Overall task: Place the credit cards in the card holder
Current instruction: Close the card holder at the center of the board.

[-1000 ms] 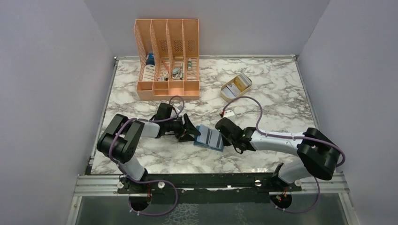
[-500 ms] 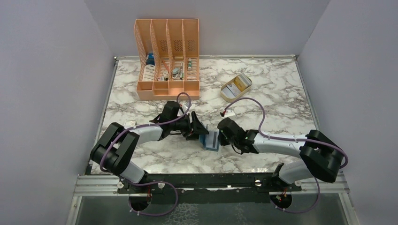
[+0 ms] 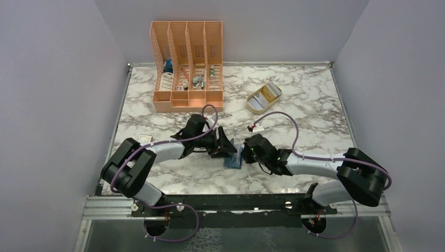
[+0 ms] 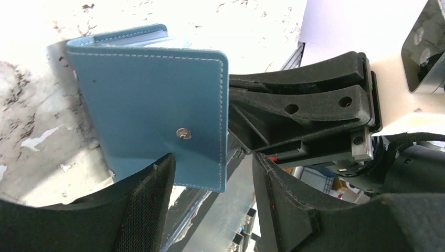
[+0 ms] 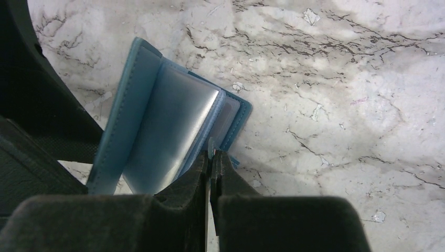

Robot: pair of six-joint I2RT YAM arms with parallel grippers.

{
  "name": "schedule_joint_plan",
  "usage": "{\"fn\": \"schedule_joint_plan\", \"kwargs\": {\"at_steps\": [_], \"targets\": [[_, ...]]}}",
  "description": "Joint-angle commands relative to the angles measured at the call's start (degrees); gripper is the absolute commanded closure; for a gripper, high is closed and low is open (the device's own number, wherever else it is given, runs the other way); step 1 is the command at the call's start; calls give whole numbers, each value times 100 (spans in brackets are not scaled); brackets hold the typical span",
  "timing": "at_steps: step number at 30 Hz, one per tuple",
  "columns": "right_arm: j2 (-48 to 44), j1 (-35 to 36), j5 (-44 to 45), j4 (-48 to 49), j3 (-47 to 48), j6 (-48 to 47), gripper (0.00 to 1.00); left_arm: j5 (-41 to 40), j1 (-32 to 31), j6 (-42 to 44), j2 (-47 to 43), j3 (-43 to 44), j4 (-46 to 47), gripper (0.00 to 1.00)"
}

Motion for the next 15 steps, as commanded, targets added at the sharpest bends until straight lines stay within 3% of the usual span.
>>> {"fn": "schedule_joint_plan", "kwargs": {"at_steps": [1,11,15], "targets": [[-202,54,-35,447,-137,11,99,-249,-63,269,110,269,136,42],[-379,47,158,398,-220,29,99,-269,-177,562,500,580,143,41],[-496,51,261,331,-314,117,99,-330,-177,614,702,624,143,49]]}}
